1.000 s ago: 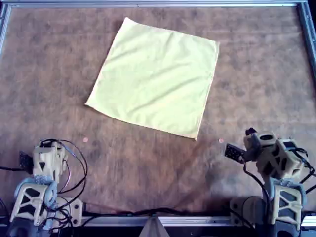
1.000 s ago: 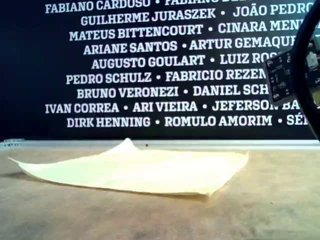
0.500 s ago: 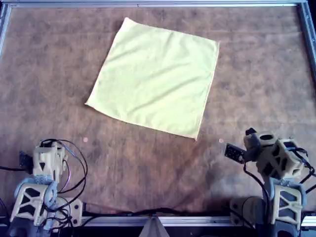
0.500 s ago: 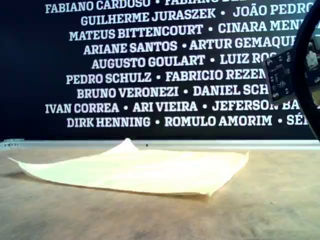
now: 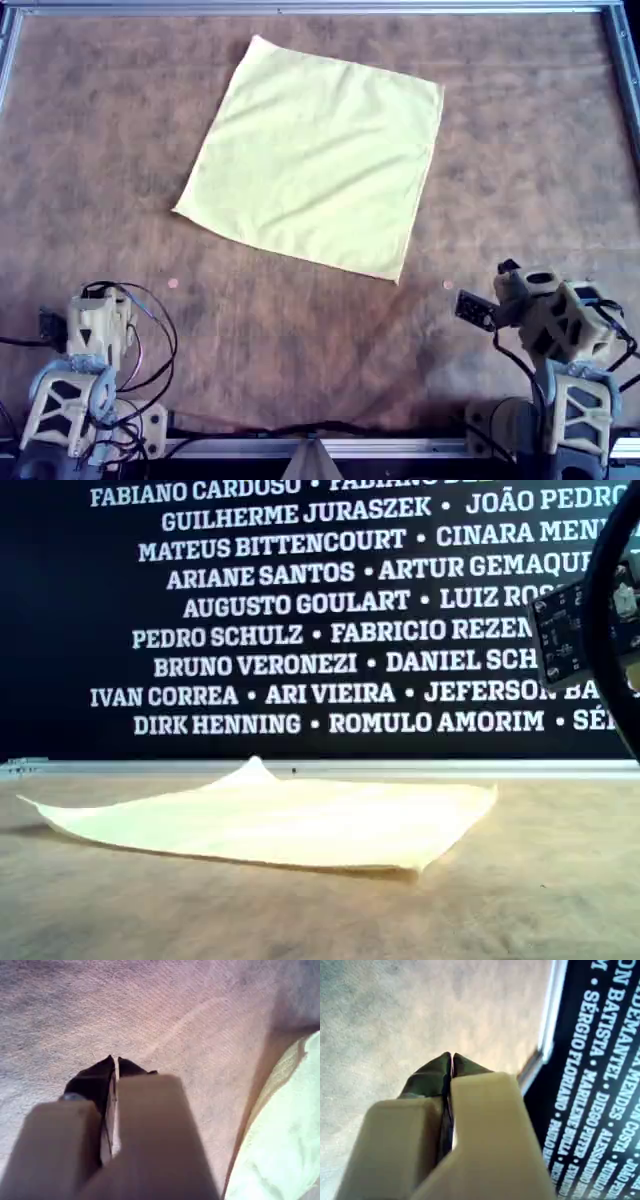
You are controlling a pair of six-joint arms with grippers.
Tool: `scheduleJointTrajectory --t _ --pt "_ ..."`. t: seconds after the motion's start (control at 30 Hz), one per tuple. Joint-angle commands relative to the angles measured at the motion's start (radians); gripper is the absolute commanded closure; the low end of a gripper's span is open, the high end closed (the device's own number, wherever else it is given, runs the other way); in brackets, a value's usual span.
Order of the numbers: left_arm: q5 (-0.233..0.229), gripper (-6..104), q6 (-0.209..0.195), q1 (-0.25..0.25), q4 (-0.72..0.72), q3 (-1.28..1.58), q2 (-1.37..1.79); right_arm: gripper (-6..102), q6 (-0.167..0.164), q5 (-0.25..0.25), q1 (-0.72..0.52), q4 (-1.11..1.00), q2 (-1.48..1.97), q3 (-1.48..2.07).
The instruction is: Fold a cloth
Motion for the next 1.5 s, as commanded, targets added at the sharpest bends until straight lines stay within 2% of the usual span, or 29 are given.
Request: scheduleJointTrajectory --t 0.0,0.13,0.23,0.53,0.7,0.77,0.8,0.97,1.03,1.1,1.23,1.27,1.4,1.47 --pt "0.003 97 -0.005 0.006 0.002 -0.014 -0.002 97 -0.003 -0.003 0.003 0.018 0.026 0.011" --pt "0.003 98 -0.005 0.006 0.002 -0.014 -0.002 97 0.011 -0.015 0.009 0.018 0.025 0.011" --pt "-0.011 98 0.005 0.014 0.003 -0.014 -0.002 97 0.011 -0.011 0.011 0.018 0.025 0.011" --pt "0.003 98 -0.005 0.005 0.002 -0.014 0.003 97 0.011 -0.015 0.043 -0.011 0.037 0.006" --pt "0.008 97 -0.008 0.003 -0.028 -0.032 0.012 96 0.011 -0.015 0.066 -0.167 0.038 0.005" --pt "0.026 95 -0.006 0.002 -0.08 -0.046 0.012 92 0.011 -0.015 0.081 -0.25 0.038 0.006" --pt "0.044 93 0.008 0.002 -0.107 -0.054 0.011 89 0.012 -0.015 0.089 -0.284 0.038 0.008" --pt "0.133 68 -0.006 0.002 -0.167 -0.058 0.011 67 0.012 -0.015 0.098 -0.33 0.038 0.008" --pt "0.146 57 0.005 0.003 -0.167 -0.049 0.011 60 0.011 -0.014 0.098 -0.33 0.038 0.009" --pt "0.147 48 -0.006 0.003 -0.167 -0.051 0.009 55 0.011 -0.014 0.098 -0.336 0.038 0.009" --pt "0.147 37 0.009 0.003 -0.167 -0.072 0.009 52 0.015 -0.015 0.107 -0.348 0.038 0.002" --pt "0.147 36 0.009 0.002 -0.172 -0.078 0.009 51 0.023 -0.015 0.115 -0.345 0.037 -0.009" --pt "0.147 35 0.0 -0.025 -0.244 -0.147 -0.002 51 0.091 -0.015 0.149 -0.327 0.021 -0.069" --pt "0.147 35 -0.006 -0.026 -0.284 -0.169 -0.002 51 0.107 -0.015 0.187 -0.327 0.02 -0.1"
